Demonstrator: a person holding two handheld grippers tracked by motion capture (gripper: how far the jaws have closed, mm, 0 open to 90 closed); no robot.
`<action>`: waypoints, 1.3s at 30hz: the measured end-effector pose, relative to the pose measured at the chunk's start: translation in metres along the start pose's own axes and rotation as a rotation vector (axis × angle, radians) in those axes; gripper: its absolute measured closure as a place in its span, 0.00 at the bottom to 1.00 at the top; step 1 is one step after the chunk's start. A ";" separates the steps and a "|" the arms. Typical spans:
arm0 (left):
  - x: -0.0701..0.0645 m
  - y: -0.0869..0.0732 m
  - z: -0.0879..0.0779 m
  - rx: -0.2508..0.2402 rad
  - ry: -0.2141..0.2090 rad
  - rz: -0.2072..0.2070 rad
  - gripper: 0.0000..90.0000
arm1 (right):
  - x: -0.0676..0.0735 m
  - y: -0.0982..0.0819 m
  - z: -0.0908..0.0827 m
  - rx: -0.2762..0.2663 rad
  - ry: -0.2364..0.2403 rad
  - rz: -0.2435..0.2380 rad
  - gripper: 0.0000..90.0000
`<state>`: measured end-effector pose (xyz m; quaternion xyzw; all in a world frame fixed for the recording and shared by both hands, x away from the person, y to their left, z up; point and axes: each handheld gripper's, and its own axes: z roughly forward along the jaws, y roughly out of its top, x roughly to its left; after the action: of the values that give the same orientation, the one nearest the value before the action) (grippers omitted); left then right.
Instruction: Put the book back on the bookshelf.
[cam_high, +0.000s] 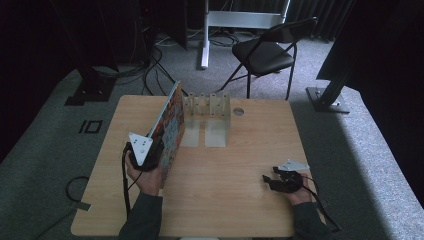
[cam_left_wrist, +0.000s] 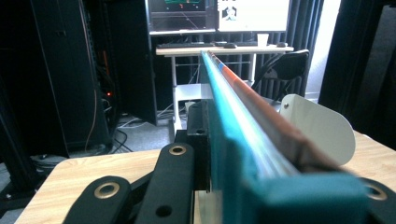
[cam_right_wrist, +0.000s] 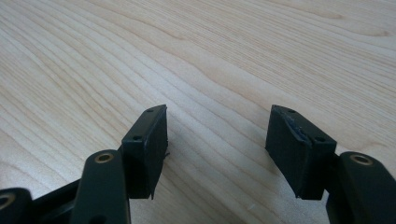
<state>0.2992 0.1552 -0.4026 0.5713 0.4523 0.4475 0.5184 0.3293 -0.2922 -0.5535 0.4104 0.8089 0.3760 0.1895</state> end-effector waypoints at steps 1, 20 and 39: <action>-0.001 0.000 0.000 0.000 0.005 -0.001 0.89 | 0.000 0.000 0.000 0.000 0.000 0.000 0.43; -0.006 -0.002 0.011 -0.010 0.055 -0.026 0.89 | 0.000 0.000 0.000 -0.001 0.002 0.003 0.42; -0.010 -0.004 0.021 -0.021 0.083 -0.032 0.89 | 0.000 0.000 0.000 0.001 0.000 0.000 0.42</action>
<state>0.3180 0.1416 -0.4081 0.5395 0.4778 0.4673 0.5121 0.3290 -0.2919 -0.5534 0.4103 0.8091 0.3758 0.1894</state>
